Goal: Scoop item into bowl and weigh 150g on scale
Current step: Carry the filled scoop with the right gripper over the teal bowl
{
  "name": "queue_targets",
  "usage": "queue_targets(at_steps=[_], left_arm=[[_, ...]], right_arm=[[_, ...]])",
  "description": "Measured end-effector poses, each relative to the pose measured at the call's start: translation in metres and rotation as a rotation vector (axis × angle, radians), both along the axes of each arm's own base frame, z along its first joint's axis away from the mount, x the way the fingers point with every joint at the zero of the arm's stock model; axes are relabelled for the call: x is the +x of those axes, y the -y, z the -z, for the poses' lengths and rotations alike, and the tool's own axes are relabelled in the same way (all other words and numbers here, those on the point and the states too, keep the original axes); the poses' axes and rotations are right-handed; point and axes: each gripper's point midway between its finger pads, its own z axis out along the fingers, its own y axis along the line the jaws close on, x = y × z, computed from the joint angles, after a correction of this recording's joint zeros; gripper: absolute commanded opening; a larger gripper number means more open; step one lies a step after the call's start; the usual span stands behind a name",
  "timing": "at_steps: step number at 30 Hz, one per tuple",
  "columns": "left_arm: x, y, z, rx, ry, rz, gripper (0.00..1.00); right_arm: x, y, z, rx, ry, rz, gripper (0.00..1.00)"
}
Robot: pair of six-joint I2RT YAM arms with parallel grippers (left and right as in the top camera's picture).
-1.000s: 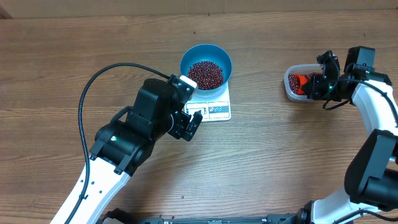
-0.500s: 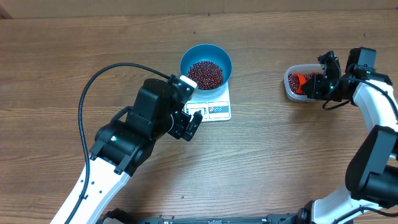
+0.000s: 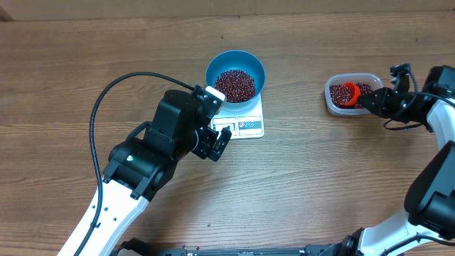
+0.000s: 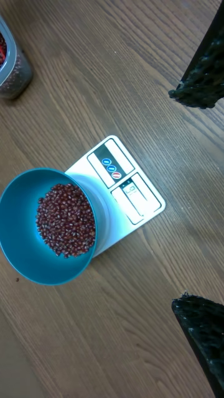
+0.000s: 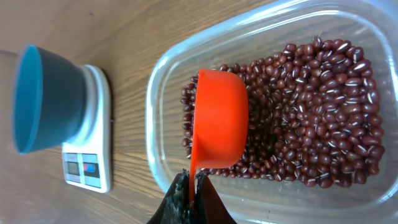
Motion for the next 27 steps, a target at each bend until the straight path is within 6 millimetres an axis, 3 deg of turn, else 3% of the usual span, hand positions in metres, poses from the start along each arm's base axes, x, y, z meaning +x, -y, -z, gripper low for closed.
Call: queue_targets(at_steps=[11,22,27], left_arm=[[0.000,0.000,0.000,0.000,0.000,0.000,1.00],[0.000,0.000,0.000,0.000,0.000,0.000,1.00],[0.000,0.000,0.000,0.000,0.000,0.000,1.00]], right_arm=[[-0.009,0.025,-0.023,0.172,0.073,0.071,0.04],[-0.014,0.014,-0.037,0.293,0.088,0.058,0.04],[-0.014,0.003,-0.060,0.419,0.155,0.022,0.04]])
